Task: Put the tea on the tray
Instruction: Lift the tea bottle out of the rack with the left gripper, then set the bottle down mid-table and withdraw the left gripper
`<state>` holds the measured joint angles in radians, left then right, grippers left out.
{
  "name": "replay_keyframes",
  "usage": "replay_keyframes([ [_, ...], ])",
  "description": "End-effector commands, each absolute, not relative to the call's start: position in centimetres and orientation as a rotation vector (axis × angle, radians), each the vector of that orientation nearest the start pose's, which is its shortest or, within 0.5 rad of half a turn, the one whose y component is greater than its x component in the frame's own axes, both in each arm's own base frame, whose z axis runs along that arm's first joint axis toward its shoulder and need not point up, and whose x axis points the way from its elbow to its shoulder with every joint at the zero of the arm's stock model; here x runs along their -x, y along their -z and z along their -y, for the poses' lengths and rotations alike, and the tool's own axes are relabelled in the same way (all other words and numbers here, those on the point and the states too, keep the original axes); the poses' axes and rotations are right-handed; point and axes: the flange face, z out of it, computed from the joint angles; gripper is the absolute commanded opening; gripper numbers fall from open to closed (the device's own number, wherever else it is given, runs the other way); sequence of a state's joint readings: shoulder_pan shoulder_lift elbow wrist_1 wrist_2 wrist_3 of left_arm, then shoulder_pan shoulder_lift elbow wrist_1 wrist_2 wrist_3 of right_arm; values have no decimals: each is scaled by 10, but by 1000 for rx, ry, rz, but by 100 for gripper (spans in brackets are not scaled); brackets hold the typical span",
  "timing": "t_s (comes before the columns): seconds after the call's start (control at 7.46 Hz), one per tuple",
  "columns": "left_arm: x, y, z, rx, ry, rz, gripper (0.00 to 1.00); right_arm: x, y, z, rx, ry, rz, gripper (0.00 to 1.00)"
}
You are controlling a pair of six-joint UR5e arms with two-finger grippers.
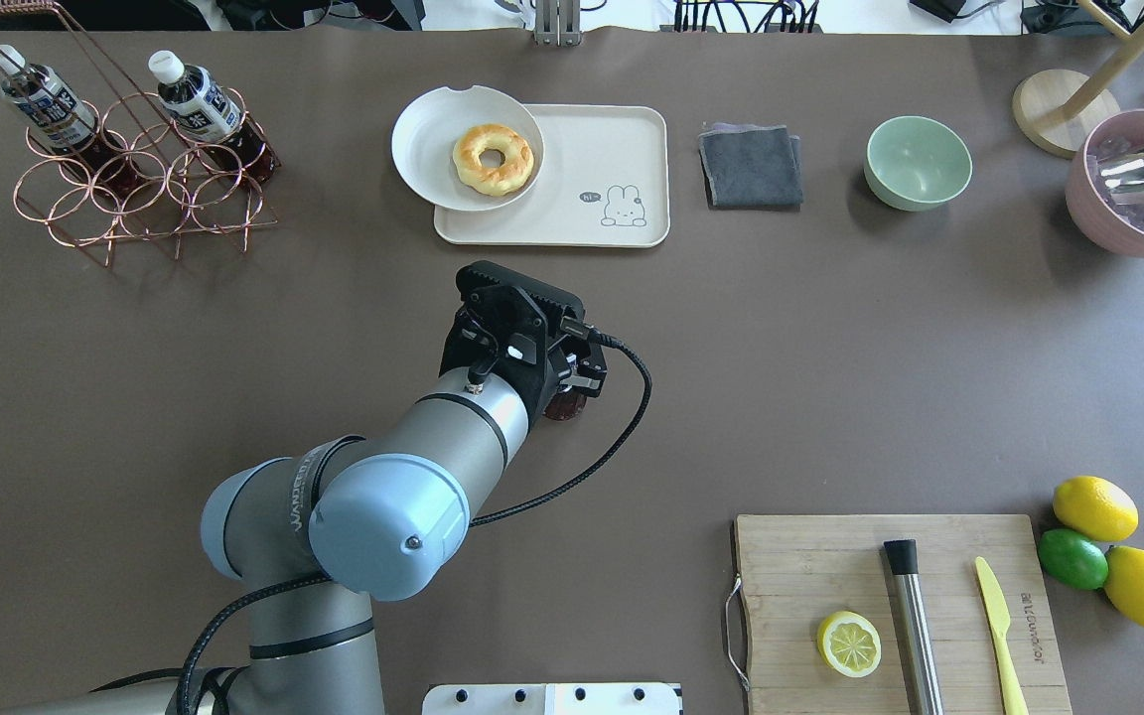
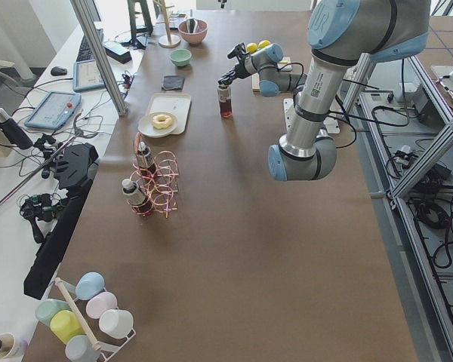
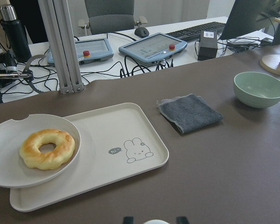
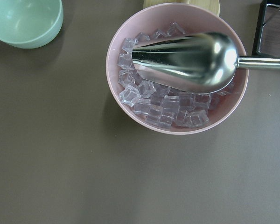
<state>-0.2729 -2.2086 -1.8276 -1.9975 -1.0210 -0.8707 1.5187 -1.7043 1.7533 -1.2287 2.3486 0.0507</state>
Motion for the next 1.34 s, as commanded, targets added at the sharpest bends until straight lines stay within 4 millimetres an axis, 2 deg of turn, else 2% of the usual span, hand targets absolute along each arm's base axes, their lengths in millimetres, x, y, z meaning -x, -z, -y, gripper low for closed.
replay_keyframes([
  [0.0,-533,-122,342,-1008,4,-912,0,-40,-592,457,-331,154,786,100],
  [0.13,-532,-120,341,-1013,8,-924,39,-40,-592,457,-331,152,786,100],
  [0.27,-530,-119,342,-1015,12,-929,96,-39,-592,457,-330,153,786,100],
  [0.4,-523,-115,342,-1025,35,-966,98,-39,-592,457,-330,154,786,100],
  [0.54,-505,-103,342,-1028,111,-1060,98,-39,-592,457,-330,154,786,100],
  [0.67,-488,-102,355,-1019,171,-1086,98,-39,-591,457,-331,154,786,100],
  [0.8,-461,-102,362,-1030,188,-1089,98,-39,-589,459,-336,156,786,100],
  [0.94,-434,-129,378,-985,149,-1082,98,-38,-584,463,-337,142,791,100],
  [1.07,-388,-158,403,-909,100,-1091,98,-33,-568,469,-346,122,801,100],
  [1.21,-340,-204,426,-801,58,-1067,99,-23,-552,469,-346,108,814,100],
])
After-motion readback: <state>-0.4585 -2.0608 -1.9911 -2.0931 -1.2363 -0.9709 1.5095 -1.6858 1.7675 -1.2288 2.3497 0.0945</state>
